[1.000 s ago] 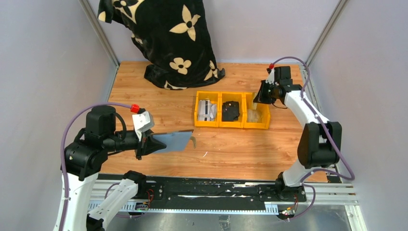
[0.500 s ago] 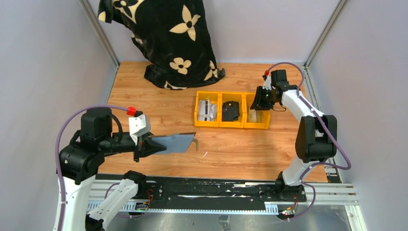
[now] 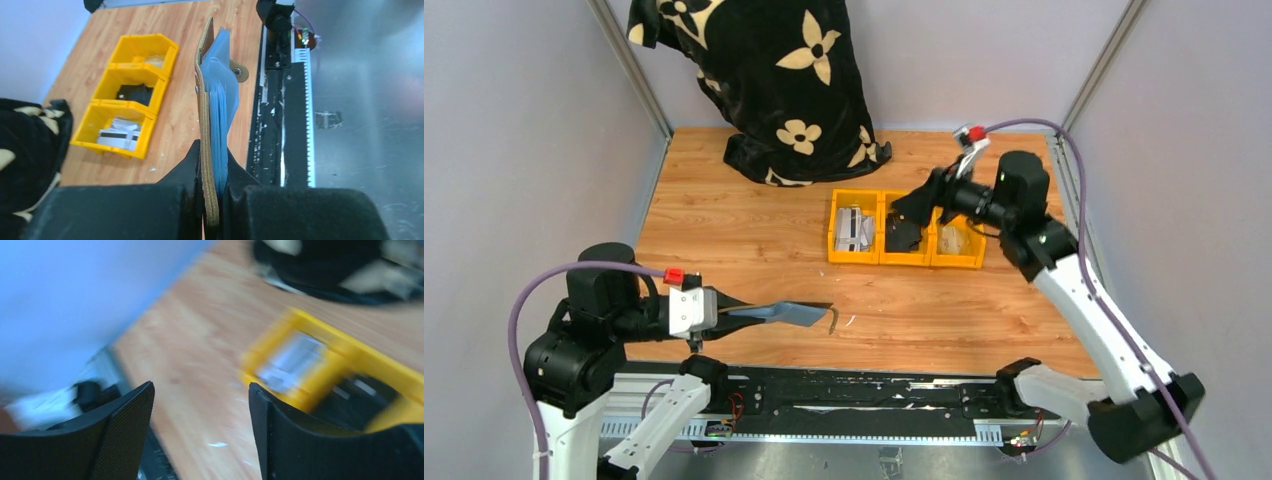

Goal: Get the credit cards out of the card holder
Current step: Remove the credit card from the card holder.

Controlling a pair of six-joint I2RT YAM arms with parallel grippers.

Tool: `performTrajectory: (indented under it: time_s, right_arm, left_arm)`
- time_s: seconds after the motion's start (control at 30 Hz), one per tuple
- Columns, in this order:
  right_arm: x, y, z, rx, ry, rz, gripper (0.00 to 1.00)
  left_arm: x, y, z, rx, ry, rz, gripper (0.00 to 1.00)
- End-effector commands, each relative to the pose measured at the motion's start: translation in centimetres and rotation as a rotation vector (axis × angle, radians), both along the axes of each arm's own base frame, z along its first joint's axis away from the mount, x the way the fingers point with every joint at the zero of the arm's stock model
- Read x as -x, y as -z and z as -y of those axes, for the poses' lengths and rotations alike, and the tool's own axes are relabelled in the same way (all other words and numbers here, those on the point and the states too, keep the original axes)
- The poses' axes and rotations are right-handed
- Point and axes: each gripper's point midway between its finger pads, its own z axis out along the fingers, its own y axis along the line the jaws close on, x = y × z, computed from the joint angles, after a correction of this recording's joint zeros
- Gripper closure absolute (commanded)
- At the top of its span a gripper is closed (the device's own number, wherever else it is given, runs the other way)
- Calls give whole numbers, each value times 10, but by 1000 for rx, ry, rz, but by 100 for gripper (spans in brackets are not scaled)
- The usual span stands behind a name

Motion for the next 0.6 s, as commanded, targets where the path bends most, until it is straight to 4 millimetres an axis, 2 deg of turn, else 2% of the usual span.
performTrajectory:
  time_s: [0.0, 0.07, 0.1, 0.2, 0.37, 0.47, 0.57]
  right_arm:
    - [139, -84, -90, -261, -591, 299, 25]
    - [193, -88, -114, -258, -741, 380, 24]
    - [213, -87, -122, -251, -797, 402, 23]
    - [250, -73, -144, -206, -880, 467, 22]
    - [276, -58, -171, -141, -929, 505, 21]
    - [280, -53, -181, -96, -918, 549, 21]
    - [275, -55, -187, -71, -861, 600, 20]
  left_arm:
    - [6, -3, -3, -12, 56, 204, 100]
    - [8, -1, -4, -21, 74, 283, 100]
    - [10, -1, -5, -25, 83, 324, 100]
    - [13, -2, -8, -39, 95, 438, 100]
    - [11, -2, -12, -64, 81, 516, 100]
    - [12, -1, -15, -78, 74, 566, 100]
    - [11, 2, -17, -98, 69, 619, 100]
